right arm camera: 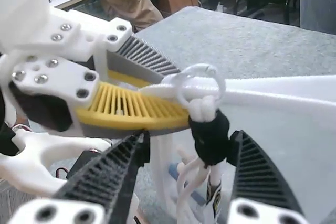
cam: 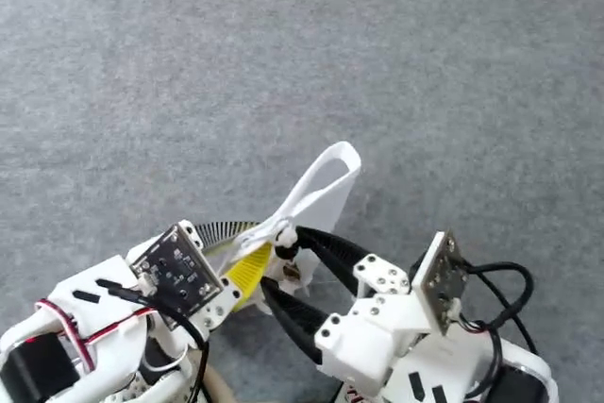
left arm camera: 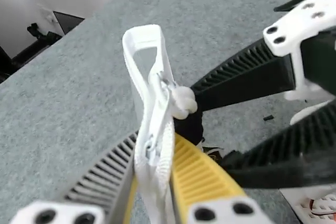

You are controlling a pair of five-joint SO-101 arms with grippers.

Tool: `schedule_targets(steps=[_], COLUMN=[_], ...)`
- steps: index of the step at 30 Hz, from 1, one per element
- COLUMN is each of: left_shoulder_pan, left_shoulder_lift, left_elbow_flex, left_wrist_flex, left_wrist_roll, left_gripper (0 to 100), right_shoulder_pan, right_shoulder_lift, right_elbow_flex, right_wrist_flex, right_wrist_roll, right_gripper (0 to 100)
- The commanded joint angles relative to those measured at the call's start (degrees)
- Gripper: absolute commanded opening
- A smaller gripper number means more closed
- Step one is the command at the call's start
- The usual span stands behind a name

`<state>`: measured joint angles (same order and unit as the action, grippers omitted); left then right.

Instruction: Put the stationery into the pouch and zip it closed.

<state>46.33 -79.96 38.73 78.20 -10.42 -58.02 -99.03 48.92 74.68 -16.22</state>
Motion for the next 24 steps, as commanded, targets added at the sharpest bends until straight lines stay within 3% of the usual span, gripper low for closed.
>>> schedule_targets(steps=[1,6,12,20,24], left_shoulder_pan=[2.07,4.18,3.74,3.47,3.38], left_shoulder_lift=[0.09,0.00,0.00,0.00,0.00], left_elbow_flex=[-0.92,-1.89,-1.54,-1.36,-1.27], left_wrist_flex=[3.52,6.07,6.15,6.24,7.65], left_wrist_roll=[0.70,0.70,0.70,0.70,0.35], left_gripper=[3,3,3,3,3], right_shoulder_pan=[-0.35,-0.26,4.57,7.30,13.98], right_shoulder_lift=[1.10,1.10,0.57,0.57,0.57], right_elbow_flex=[0.75,2.68,2.68,2.95,1.36], right_wrist_flex=[-3.60,-5.98,-8.88,-5.10,-0.62], right_wrist_roll=[-0.18,-0.18,4.13,6.07,13.45], right_gripper=[25.5,24.2,0.7,1.1,1.1])
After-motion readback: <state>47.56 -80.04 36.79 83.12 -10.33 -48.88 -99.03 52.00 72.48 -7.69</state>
